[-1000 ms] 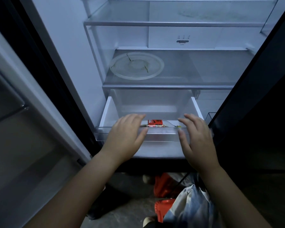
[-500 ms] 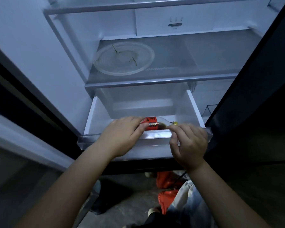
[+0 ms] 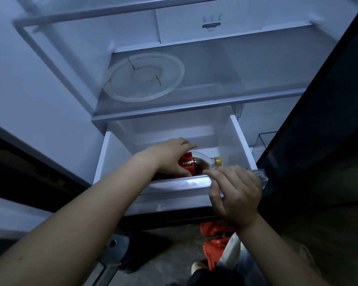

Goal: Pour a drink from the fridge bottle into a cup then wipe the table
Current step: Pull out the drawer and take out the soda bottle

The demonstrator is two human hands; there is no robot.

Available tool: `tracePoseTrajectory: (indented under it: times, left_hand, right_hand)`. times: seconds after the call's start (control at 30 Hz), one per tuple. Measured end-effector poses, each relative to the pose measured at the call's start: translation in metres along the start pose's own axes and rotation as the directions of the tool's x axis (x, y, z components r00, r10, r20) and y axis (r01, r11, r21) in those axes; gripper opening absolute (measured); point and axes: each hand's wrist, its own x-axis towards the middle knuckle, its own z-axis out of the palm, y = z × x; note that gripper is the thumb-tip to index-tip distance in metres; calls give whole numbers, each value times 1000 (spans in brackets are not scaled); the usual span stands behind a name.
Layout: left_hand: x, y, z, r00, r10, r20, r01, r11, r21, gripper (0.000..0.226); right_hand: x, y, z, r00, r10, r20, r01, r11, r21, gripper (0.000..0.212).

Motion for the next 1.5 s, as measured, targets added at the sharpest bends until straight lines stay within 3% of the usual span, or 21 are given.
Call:
tracePoseTrajectory:
  times: [0.23, 0.33, 0.43, 0.57, 0.87, 1.1, 1.27, 1.5]
  left_hand:
    - [17, -6, 7, 994, 109, -13, -108, 992, 73, 98]
    - [25, -10, 14, 989, 135, 55, -141, 982, 124, 99]
    - [28, -11, 29, 988, 110, 110, -123, 985, 117, 100]
    - [31, -11, 39, 995, 65, 80, -76, 985, 152, 107]
    - [33, -20, 47, 999, -3, 49, 0, 999, 48, 114]
    - [19, -20, 24, 996, -16, -90, 8, 996, -85, 111]
    - [-7, -13, -1, 969, -64, -238, -4, 961, -276, 107]
    - [-63, 7, -33, 799, -274, -535, -74, 838, -541, 102]
  right_hand:
    - [1, 1, 3, 1000, -7, -21, 8, 1000, 16, 29]
    - [0, 1, 3, 1000, -9, -26, 9, 1000, 22, 28]
    - [0, 1, 4, 1000, -12, -23, 12, 1000, 14, 27]
    - [0, 0, 4, 999, -8, -35, 9, 1000, 20, 27]
    - [-1, 0, 4, 1000, -14, -21, 14, 999, 29, 26]
    - [3, -2, 0, 1000, -1, -24, 2, 1000, 28, 26]
    - [4, -3, -3, 1000, -3, -14, 3, 1000, 20, 26]
    - [2, -6, -4, 1000, 11, -14, -11, 1000, 12, 28]
